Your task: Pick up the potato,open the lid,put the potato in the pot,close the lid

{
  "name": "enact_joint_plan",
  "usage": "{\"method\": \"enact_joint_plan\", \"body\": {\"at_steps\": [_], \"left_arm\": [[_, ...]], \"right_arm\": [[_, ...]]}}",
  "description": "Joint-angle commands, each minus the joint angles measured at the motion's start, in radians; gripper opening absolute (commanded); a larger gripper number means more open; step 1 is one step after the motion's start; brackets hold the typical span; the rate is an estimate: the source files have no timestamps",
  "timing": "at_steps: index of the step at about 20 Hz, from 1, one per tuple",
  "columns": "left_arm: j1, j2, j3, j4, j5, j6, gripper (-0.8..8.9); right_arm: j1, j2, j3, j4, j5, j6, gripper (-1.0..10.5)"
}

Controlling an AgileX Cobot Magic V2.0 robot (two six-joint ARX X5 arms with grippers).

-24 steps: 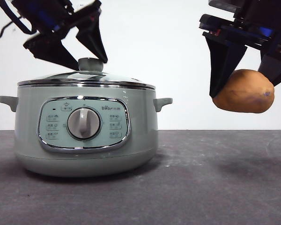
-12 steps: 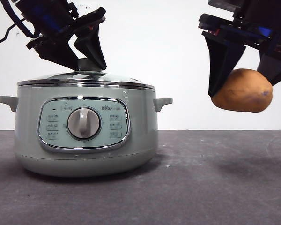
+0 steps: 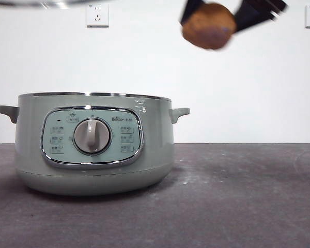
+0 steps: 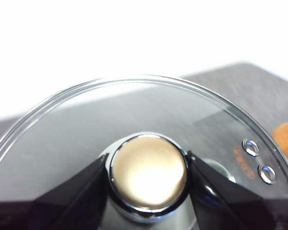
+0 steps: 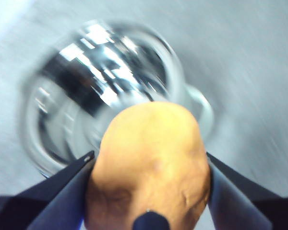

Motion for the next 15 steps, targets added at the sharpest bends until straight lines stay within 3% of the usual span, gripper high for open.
{"method": "enact_joint_plan", "body": {"at_steps": [1, 5, 10, 15], "left_arm": [[0.002, -0.114, 0.008, -0.006, -0.069, 0.031, -0.08], [0.002, -0.279, 0.008, -0.099, -0.181, 0.042, -0.08], [0.002, -0.384, 0.008, -0.173, -0.209, 0.04, -0.08], [0.002, -0.389, 0.008, -0.201, -0.215, 0.04, -0.08]], "right_arm": [[0.032, 0.083, 0.087, 0.004, -0.004, -0.046, -0.1], [0.08, 0.294, 0.31, -0.066, -0.004, -0.116, -0.1], [0.103, 0.6, 0.641, -0.223, -0.002, -0.205, -0.1], [0.127, 0.781, 0.725, -0.221, 0.032, -0.269, -0.1]]}}
